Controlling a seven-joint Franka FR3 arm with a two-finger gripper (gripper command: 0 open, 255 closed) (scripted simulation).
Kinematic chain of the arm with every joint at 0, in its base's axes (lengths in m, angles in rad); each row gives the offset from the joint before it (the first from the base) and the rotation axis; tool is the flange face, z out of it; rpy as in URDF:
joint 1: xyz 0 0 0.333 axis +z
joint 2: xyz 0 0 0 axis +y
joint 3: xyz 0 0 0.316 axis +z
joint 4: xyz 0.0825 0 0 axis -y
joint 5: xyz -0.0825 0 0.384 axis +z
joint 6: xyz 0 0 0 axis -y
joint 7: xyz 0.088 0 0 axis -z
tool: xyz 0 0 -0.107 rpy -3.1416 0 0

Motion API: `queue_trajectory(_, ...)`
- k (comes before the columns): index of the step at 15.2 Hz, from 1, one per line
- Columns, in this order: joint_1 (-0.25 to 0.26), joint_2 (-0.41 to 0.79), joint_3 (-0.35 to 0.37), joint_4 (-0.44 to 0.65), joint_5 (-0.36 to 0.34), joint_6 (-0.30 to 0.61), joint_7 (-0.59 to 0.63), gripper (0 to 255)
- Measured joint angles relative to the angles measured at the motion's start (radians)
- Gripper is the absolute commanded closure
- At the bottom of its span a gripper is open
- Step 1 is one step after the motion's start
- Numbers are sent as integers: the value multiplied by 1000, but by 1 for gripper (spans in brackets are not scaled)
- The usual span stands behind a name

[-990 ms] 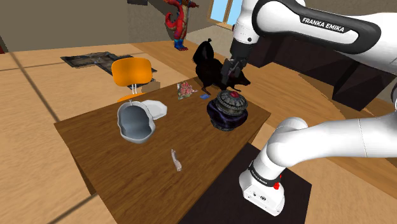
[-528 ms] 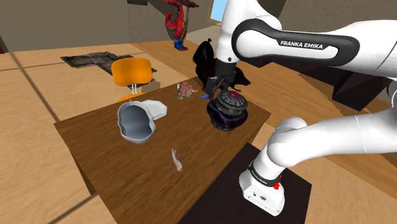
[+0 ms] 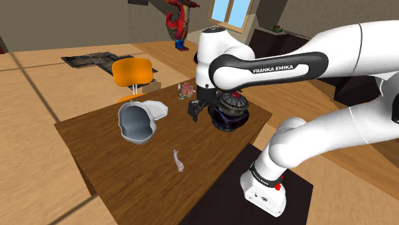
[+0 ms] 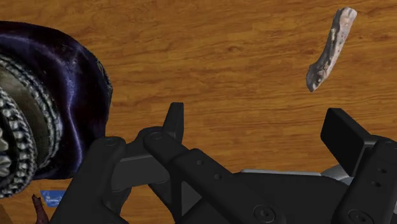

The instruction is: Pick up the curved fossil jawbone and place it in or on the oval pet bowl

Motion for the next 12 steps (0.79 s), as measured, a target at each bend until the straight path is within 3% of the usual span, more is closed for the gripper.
queue_trajectory(7,-3,215,135,-14,24,177,198,0)
queue_trajectory(12,-30,454,230,48,-40,306,381,0)
